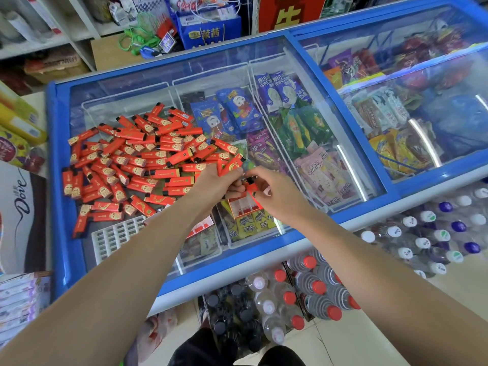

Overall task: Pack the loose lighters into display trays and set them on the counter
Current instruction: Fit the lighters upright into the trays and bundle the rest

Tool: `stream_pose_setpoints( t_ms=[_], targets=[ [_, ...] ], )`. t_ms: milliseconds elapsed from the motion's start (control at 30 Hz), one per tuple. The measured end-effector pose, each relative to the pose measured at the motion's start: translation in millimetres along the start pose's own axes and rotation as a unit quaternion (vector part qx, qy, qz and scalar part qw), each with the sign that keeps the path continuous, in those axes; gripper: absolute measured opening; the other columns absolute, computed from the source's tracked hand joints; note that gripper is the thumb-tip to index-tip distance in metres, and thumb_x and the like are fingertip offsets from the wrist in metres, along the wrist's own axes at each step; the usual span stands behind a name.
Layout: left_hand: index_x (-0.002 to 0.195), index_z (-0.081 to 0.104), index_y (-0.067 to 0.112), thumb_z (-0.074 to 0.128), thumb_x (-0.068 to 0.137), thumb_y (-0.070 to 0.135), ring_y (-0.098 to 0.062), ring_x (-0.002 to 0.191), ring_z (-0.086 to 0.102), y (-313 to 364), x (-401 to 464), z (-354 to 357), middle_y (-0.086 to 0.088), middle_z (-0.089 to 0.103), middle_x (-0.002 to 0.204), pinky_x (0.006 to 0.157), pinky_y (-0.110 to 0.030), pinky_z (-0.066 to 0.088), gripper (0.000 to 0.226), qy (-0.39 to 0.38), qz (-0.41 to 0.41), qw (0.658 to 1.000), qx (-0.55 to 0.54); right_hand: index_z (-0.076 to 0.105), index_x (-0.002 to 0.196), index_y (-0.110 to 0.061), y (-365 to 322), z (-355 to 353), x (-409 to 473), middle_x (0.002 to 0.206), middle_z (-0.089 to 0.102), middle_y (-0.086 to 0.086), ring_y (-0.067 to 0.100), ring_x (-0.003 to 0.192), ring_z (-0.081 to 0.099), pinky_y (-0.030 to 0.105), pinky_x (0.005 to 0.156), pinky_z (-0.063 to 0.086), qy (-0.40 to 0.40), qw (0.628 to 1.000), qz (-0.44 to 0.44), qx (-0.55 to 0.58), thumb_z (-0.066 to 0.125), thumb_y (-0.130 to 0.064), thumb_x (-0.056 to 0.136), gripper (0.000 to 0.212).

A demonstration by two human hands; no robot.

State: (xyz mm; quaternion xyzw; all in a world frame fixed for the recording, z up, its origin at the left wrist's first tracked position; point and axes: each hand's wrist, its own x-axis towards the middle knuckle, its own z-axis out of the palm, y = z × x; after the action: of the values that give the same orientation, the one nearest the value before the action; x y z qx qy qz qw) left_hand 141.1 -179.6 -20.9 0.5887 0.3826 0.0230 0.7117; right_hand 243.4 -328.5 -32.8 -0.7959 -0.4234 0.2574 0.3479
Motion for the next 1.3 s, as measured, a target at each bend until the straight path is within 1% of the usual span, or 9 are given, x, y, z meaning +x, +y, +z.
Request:
stream_pose_setpoints(
  t_ms=[167,300,433,600,733,900,1067,1200,1300],
  targets=[
    [0.113,0.056,0.004,0.068,0.098,0.029,-0.016,0.072,0.069,-9,4,-6,-0.009,0.066,0.084,0.07,-0.029,0.063,0.032,0.068,-0.002,0.992,0.11,0.059,0.108,-0.019,11,1,-2,0.095,0.068,-0.006,0.012,0.086,0.066,0.039,0.079,0.057,0.084,0.995,0.019,-0.039,0.062,-0.001,0.092,0.024],
    [0.114,0.054,0.011,0.066,0.098,0.031,-0.015,0.075,0.072,-15,5,-8,-0.011,0.072,0.093,0.079,-0.04,0.064,0.029,0.097,-0.009,0.981,0.167,0.061,0.104,-0.012,22,7,1,0.1,0.065,0.003,0.018,0.087,0.064,0.042,0.078,0.057,0.083,0.992,-0.01,-0.097,0.062,0.002,0.091,0.02],
    [0.115,0.053,0.012,0.066,0.096,0.034,-0.021,0.08,0.076,-17,5,-7,-0.009,0.074,0.087,0.082,-0.051,0.062,0.032,0.103,-0.01,0.972,0.21,0.064,0.105,-0.009,29,18,4,0.108,0.059,0.004,0.02,0.084,0.064,0.042,0.076,0.058,0.08,0.988,-0.026,-0.129,0.063,0.002,0.091,0.018],
    [0.113,0.052,0.012,0.065,0.097,0.033,-0.022,0.08,0.075,-16,4,-6,-0.009,0.074,0.087,0.081,-0.053,0.062,0.03,0.104,-0.009,0.968,0.229,0.065,0.104,-0.006,29,26,5,0.104,0.059,0.006,0.021,0.073,0.06,0.034,0.063,0.05,0.089,0.984,-0.044,-0.147,0.06,0.005,0.091,0.018],
    [0.111,0.052,0.012,0.064,0.098,0.033,-0.022,0.079,0.075,-16,4,-6,-0.008,0.074,0.088,0.08,-0.051,0.062,0.028,0.107,-0.006,0.962,0.249,0.064,0.104,-0.006,31,27,6,0.103,0.059,0.007,0.026,0.063,0.06,0.04,0.054,0.052,0.088,0.978,-0.065,-0.179,0.058,0.003,0.092,0.016],
    [0.108,0.052,0.011,0.064,0.098,0.032,-0.022,0.077,0.075,-15,5,-5,-0.012,0.073,0.091,0.078,-0.052,0.062,0.026,0.102,-0.004,0.963,0.248,0.063,0.111,-0.011,30,25,5,0.102,0.059,0.006,0.021,0.051,0.053,0.026,0.041,0.034,0.106,0.962,-0.071,-0.242,0.063,-0.007,0.092,0.019],
    [0.106,0.052,0.012,0.063,0.098,0.034,-0.028,0.081,0.075,-14,4,-5,-0.013,0.073,0.09,0.078,-0.053,0.061,0.026,0.099,-0.003,0.964,0.248,0.07,0.098,-0.01,30,25,4,0.096,0.06,0.004,0.016,0.059,0.057,0.026,0.043,0.043,0.117,0.953,-0.113,-0.257,0.067,-0.003,0.089,0.012],
    [0.103,0.053,0.013,0.063,0.098,0.038,-0.023,0.073,0.071,-10,3,-3,-0.013,0.071,0.091,0.063,-0.038,0.058,0.027,0.096,0.011,0.957,0.274,0.069,0.105,-0.01,30,26,8,0.1,0.062,0.002,0.016,0.066,0.06,0.025,0.054,0.044,0.14,0.97,-0.085,-0.183,0.063,-0.002,0.091,0.017],
    [0.092,0.052,0.018,0.067,0.096,0.039,-0.017,0.061,0.056,-5,2,3,-0.005,0.059,0.078,0.053,-0.025,0.045,0.026,0.075,0.046,0.958,0.273,0.066,0.111,-0.015,16,19,14,0.099,0.067,-0.001,0.013,0.079,0.064,0.029,0.069,0.054,0.16,0.985,0.044,0.047,0.059,-0.004,0.092,0.023]
  ],
)
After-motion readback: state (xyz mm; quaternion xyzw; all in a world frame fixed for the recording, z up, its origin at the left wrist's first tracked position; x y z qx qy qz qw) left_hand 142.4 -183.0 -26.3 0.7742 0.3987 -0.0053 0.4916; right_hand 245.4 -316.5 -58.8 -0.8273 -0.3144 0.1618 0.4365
